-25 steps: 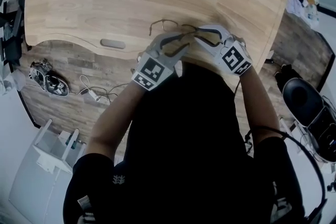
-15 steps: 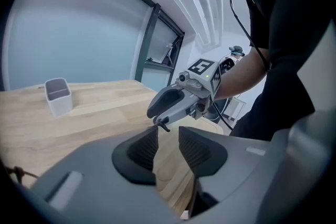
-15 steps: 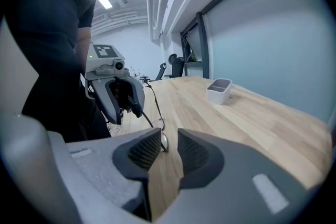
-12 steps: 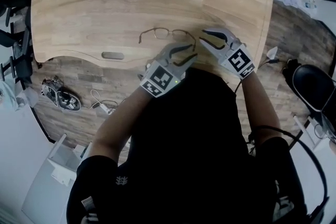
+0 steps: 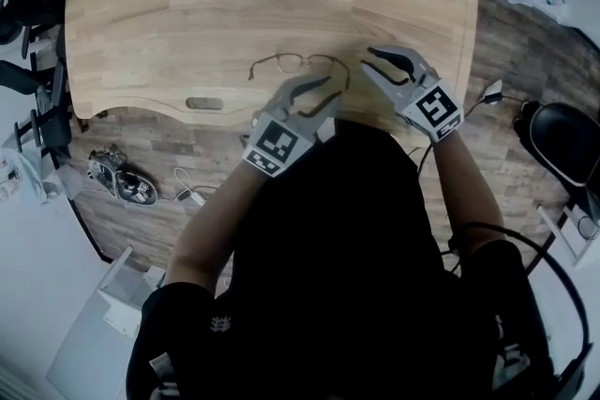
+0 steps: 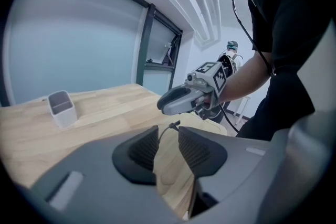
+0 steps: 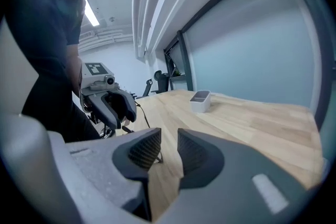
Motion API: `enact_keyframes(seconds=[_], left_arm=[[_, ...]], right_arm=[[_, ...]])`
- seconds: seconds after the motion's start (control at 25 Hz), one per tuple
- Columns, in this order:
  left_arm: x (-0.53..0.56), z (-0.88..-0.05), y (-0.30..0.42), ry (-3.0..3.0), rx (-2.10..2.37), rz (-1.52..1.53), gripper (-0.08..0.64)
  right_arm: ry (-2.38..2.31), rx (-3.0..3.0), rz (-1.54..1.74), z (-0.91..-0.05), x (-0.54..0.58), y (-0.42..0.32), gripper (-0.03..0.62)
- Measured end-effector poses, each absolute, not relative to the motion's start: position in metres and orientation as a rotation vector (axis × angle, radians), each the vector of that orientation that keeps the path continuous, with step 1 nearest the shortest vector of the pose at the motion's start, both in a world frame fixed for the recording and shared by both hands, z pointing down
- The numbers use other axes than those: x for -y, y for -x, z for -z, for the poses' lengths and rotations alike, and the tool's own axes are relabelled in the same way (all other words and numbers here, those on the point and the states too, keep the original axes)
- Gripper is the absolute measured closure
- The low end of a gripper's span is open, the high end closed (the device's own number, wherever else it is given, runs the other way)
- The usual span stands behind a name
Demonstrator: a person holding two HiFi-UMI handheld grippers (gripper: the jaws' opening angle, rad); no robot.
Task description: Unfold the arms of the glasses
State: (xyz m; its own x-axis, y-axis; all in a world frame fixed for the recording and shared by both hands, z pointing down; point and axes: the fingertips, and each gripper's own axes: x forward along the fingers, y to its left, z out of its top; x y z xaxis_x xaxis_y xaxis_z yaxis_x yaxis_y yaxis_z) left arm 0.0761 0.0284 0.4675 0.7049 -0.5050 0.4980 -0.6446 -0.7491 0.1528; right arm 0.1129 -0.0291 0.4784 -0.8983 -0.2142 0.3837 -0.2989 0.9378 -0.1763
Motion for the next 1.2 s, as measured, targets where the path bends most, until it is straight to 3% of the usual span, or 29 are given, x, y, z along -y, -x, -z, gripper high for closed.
enact_keyframes(seconds=[0.12,0.32,0.44,0.56,0.8,1.2], left_arm=[[-0.019,-0.433,-0.038,-2.602,1.071,-0.573,0.454],[0.004,-0.369,0.045,-2.559,1.419,-0.492,0.555],[0.007,-0.339,0.082,-2.589,1.498,-0.425,0.555],[0.003,-0.322,0.118,-2.592,1.592,-0.387,0.555],[-0.007,-0.346,0.156,-2.517,1.626,-0.392,0.555],[0.002,-0.343,0.155,-2.559,1.600,-0.390,0.555]], right_arm=[[-0.484,2.749,-0.313,-0.460,0.035,-0.112,0.503],[-0.777,2.757,-0.265,-0.408,0.042,-0.104,0.505],[-0.893,2.760,-0.186,-0.380,0.035,-0.097,0.528],[-0.982,2.769,-0.086,-0.352,0.028,-0.089,0.591],[-1.158,2.715,-0.151,-0.348,0.031,-0.106,0.592],[-1.231,2.681,-0.163,-0.348,0.026,-0.114,0.592]])
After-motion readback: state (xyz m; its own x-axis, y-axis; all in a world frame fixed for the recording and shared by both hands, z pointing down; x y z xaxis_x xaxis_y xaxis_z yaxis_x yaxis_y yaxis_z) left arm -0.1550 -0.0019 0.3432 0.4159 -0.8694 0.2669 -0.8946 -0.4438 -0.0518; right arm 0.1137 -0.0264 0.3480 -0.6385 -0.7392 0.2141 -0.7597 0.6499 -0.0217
